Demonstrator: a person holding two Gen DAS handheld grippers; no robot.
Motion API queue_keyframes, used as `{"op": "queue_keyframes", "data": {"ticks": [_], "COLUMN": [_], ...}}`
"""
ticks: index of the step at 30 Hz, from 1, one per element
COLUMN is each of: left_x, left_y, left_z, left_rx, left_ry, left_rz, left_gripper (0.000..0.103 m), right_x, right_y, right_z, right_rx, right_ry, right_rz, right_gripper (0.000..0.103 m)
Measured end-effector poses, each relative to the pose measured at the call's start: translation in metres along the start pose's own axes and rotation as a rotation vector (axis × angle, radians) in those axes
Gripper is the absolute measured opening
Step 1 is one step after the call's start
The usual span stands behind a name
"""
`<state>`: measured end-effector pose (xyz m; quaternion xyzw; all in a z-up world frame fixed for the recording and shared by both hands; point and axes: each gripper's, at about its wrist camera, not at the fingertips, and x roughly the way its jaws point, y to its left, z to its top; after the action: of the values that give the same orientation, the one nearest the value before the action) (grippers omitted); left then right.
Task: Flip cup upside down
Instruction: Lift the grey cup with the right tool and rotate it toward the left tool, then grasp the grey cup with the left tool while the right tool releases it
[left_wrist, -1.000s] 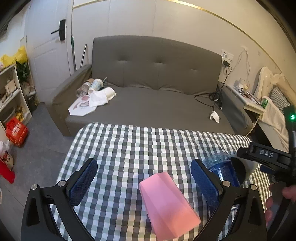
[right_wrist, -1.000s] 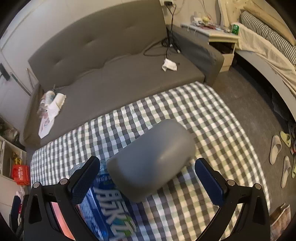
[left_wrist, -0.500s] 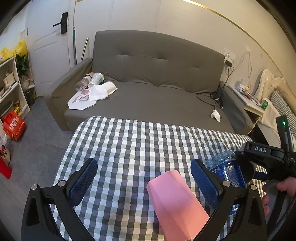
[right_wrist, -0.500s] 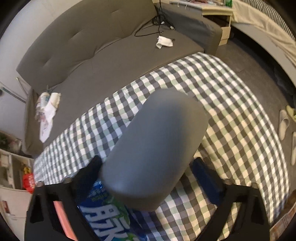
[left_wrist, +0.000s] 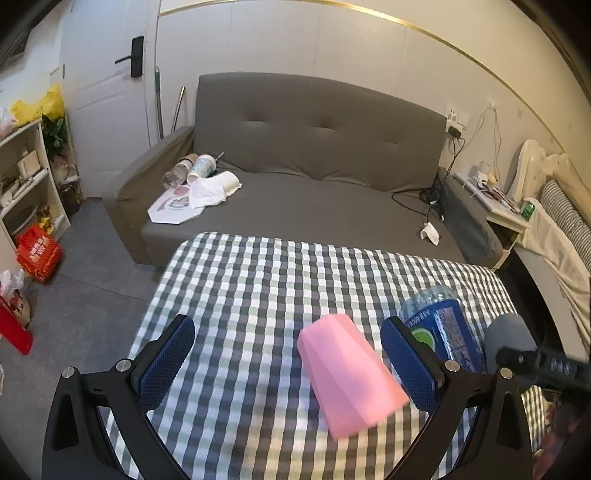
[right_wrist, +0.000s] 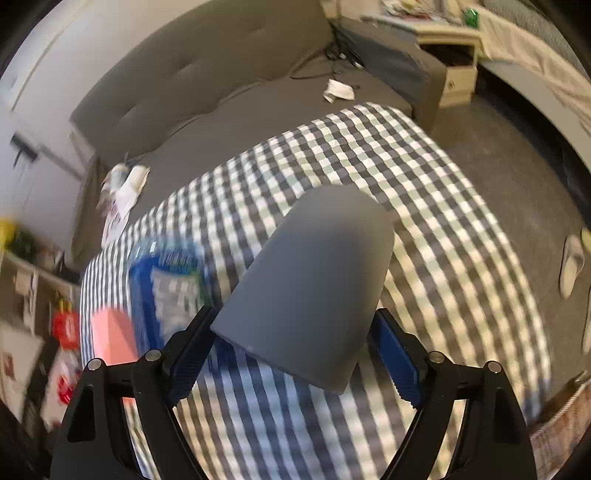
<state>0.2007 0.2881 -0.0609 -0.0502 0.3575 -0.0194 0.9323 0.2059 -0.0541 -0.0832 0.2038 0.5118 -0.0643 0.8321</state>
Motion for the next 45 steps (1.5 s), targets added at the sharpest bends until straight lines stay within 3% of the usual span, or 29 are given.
{"op": "queue_keyframes", "data": {"ticks": [9,17,21,32,35,45], "left_x": [-0.048,-0.087,-0.097,-0.096,-0.095,-0.089], "left_y": [-0.006,0.000,0.007,0.013,0.007,-0.017], "left_z": [-0.035,-0.064,-0.078,-0.090,-0.092,-0.094], "left_rx": [0.029,0.040,0.034,0.018,0.030,0.096], "left_ry": [0.013,0.019,0.035,0.075,0.082,0.107], "left_rz": [0.022,0.064,0.090,0.096,0.093,0.112], "left_gripper": [0.103,0.103,0.103,0.103,0.103,0.103], "right_x": [-0.051,-0.046,-0.038,-0.033,-0.047,-0.090], "right_y": [0.035,0.050,0.055,0.072,0.067,0.049], "right_z": [-0.082,-0.151,-0.168,-0.170,-0.169,-0.171], "right_rx": [-0.278,-0.344,-0.367,-0.466,-0.474,-0.560], "right_ry": [-0.050,0.034,0.072,0.044,-0.010,-0.141], "right_rz": [0.043,0.103,0.114,0.117,0.116,0.062], "right_gripper": [0.083,0.082,0.081,0.082,0.092,0.095]}}
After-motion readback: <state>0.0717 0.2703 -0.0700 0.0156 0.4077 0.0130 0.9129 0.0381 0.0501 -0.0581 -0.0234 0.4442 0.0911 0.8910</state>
